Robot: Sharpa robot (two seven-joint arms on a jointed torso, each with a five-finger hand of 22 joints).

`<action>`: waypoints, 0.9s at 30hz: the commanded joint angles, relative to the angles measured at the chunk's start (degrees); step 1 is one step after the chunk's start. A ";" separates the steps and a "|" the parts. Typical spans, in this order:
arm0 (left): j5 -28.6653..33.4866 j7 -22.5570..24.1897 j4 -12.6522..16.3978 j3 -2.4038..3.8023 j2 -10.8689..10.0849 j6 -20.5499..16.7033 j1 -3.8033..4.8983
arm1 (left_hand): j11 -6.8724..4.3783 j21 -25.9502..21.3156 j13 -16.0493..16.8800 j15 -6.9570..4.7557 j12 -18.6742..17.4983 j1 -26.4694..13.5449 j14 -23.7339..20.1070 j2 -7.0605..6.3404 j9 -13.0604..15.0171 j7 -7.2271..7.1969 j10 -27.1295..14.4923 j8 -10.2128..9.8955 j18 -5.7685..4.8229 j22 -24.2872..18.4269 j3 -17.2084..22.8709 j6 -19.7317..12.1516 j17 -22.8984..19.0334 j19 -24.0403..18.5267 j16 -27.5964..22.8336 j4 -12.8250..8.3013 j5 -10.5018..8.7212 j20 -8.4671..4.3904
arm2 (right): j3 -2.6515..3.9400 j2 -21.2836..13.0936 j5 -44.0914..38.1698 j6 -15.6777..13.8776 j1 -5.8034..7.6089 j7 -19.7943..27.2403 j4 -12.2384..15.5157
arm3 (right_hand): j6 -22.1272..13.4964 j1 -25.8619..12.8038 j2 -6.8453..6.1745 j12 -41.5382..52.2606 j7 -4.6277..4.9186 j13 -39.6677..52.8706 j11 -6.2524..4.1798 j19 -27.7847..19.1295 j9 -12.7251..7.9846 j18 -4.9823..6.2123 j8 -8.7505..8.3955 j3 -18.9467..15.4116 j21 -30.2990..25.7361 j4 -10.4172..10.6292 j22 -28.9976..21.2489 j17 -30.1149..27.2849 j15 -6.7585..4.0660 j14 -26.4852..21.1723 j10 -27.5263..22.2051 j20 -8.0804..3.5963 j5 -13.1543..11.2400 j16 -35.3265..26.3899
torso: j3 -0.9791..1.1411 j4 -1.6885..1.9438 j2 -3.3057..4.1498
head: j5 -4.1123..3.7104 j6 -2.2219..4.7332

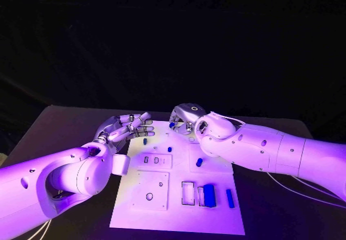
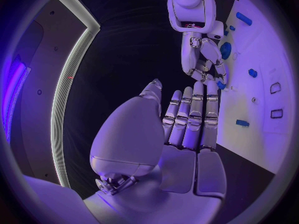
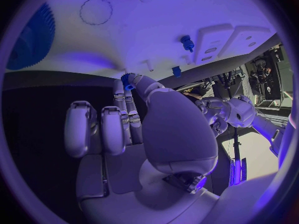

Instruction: Assemble the parts on the task board

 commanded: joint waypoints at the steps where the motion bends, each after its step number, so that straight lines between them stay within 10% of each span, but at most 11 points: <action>1: -0.29 0.21 0.07 0.06 0.15 0.98 0.12 | 0.35 0.20 -0.02 0.28 -0.37 0.31 -0.29 -0.37 -0.03 0.46 -0.07 -0.25 0.47 0.05 -0.16 0.04 0.07 -0.38 -0.21 0.08 -0.23 0.09 | -0.02 0.28 -0.13 1.68 -0.12 0.65 -0.23 | 0.18 -0.11 0.04 0.37 0.03 0.04 0.27 0.24 0.06 -0.67 0.33 0.34 0.08 -0.12 -0.05 -0.05 -0.44 3.05 0.28 0.17 -0.19 0.22 | -0.03 0.04 0.05 | -0.03 -0.05; 14: -0.29 0.18 0.07 0.06 0.19 0.99 0.15 | 0.35 0.20 -0.02 0.28 -0.37 0.31 -0.29 -0.37 -0.03 0.46 -0.07 -0.25 0.47 0.05 -0.16 0.04 0.07 -0.38 -0.21 0.08 -0.23 0.09 | -0.02 1.42 -0.10 2.28 -0.18 0.44 -1.88 | -0.45 -0.73 -0.42 -0.09 0.27 -0.08 0.50 -0.02 0.09 -0.62 -0.05 0.61 -0.01 0.24 -0.18 -0.59 -0.27 2.89 -0.20 0.27 -0.59 0.00 | -0.03 0.05 0.12 | -0.01 0.02; 27: -0.29 0.04 0.06 0.06 0.11 1.07 0.19 | 0.38 0.19 -0.02 0.30 -0.45 0.34 -0.31 -0.37 -0.03 0.48 -0.08 -0.31 0.46 0.05 -0.16 0.03 0.09 -0.53 -0.30 0.06 -0.23 0.13 | -0.02 0.90 0.11 0.93 -0.19 -0.16 -1.34 | -6.68 -2.96 -3.27 -1.48 2.95 -1.39 3.09 -2.20 -1.03 -0.01 -2.00 -1.12 -1.88 1.58 -2.73 -3.91 1.87 1.93 -7.26 2.11 -5.56 -1.70 | 0.04 -0.07 0.18 | 0.10 0.12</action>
